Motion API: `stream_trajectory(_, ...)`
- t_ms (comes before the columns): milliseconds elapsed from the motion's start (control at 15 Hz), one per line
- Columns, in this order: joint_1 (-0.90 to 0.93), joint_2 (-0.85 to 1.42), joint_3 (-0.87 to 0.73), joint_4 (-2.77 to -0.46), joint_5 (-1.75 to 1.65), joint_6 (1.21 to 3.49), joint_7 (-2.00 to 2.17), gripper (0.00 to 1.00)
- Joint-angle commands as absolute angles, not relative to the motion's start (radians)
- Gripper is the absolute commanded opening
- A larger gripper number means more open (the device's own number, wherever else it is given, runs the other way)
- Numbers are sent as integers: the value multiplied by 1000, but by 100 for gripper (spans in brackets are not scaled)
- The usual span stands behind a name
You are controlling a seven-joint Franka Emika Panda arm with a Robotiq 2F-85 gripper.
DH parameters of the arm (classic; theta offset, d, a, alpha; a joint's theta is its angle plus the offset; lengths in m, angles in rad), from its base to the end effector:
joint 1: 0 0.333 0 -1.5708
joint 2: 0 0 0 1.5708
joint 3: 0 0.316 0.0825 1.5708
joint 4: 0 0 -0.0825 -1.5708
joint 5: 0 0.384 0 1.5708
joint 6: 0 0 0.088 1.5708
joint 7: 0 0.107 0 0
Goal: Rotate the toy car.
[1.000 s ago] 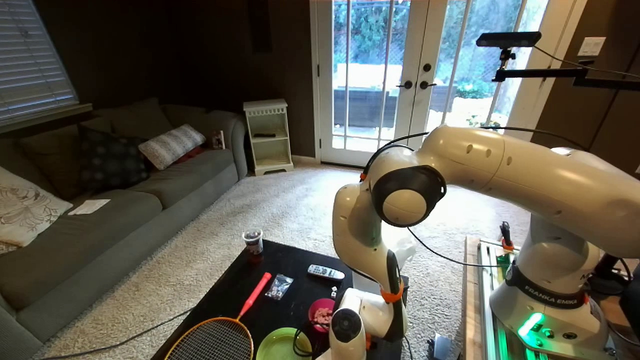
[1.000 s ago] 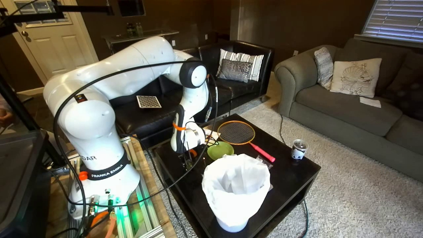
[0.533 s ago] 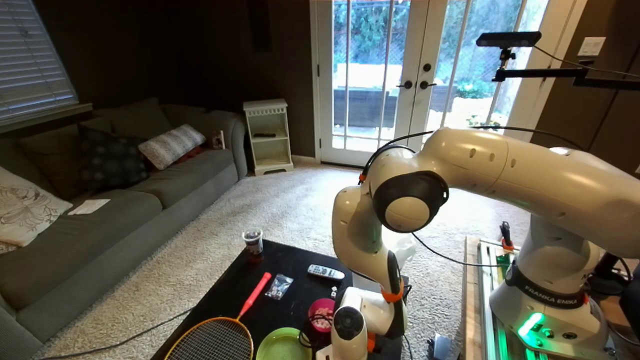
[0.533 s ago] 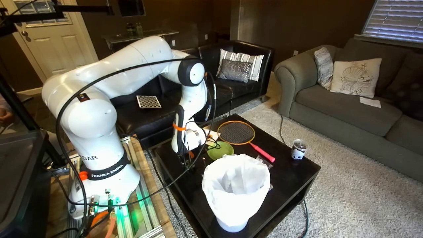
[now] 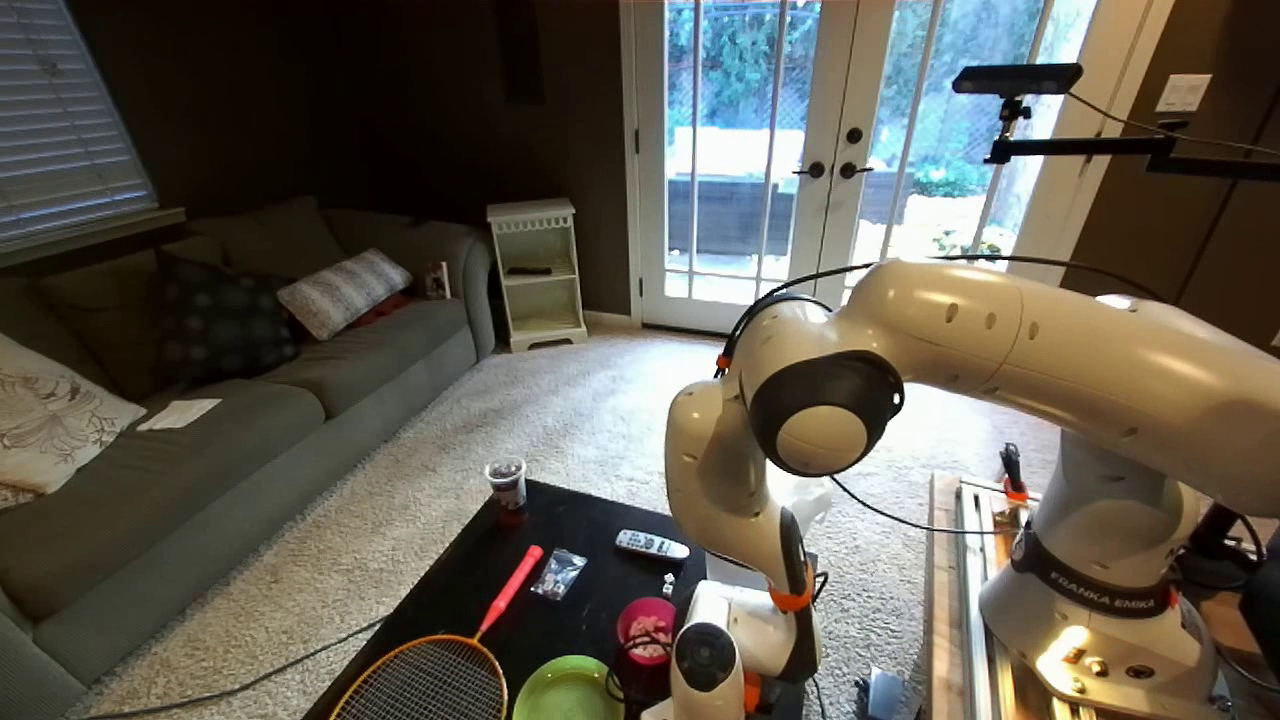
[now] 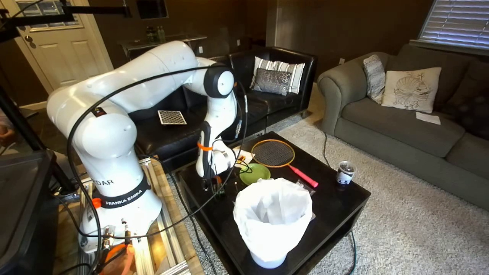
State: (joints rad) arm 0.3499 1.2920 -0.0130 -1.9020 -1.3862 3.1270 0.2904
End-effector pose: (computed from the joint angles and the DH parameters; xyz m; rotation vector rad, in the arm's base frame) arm 0.3485 0.2096 -0.1571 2.3549 2.0699 -0.0958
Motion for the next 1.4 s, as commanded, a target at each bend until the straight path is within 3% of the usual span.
stream_trajectory(0,393,1224,-39,-1980,-1405,3108,336,100)
stream_trajectory(600,475,1082,-78,-2093,-1403,3064,353,100)
stream_trajectory(1333,537,811,-94,-2244,-1376,3112,856,100)
